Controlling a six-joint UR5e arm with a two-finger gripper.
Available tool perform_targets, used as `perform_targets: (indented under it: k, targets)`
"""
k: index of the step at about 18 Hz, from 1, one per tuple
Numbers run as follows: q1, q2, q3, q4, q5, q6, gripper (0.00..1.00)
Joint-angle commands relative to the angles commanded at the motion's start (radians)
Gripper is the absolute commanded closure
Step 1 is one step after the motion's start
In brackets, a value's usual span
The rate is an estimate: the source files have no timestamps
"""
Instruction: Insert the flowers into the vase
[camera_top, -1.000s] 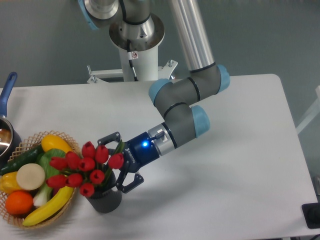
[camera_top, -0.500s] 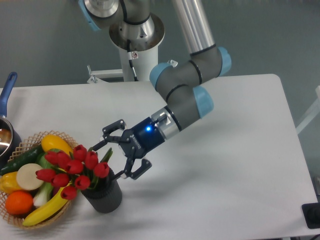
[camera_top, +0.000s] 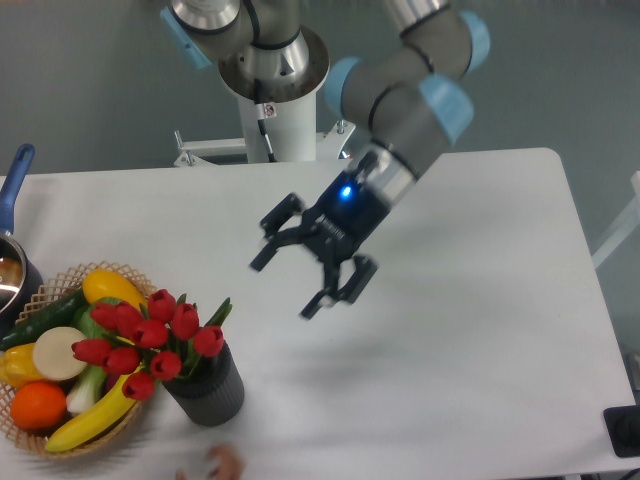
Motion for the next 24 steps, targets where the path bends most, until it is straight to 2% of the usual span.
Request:
perform_targets:
  k: [2,6,9,12,15,18,20,24]
  targets:
    - [0.058,0.057,0.018,-0.008,0.021,-0.018,0.00]
    - [0.104,0.147,0.046,-0.095,0.185,-0.020,0.00]
    - [0.111,0.154,0.066,-0.100,0.259,0.006,0.00]
    - [0.115,0.164,0.075,-0.139,0.320,0.088,0.00]
    - [0.123,0.183,0.083,-0.225,0.417,0.266,0.00]
    - [0.170,0.203,0.084,-0.334,0.431,0.418,0.00]
    - [0.180,0.218,0.078,-0.383,0.454,0.507,0.00]
    - [0.180,0.232,0.063,-0.394,0.488,0.525,0.00]
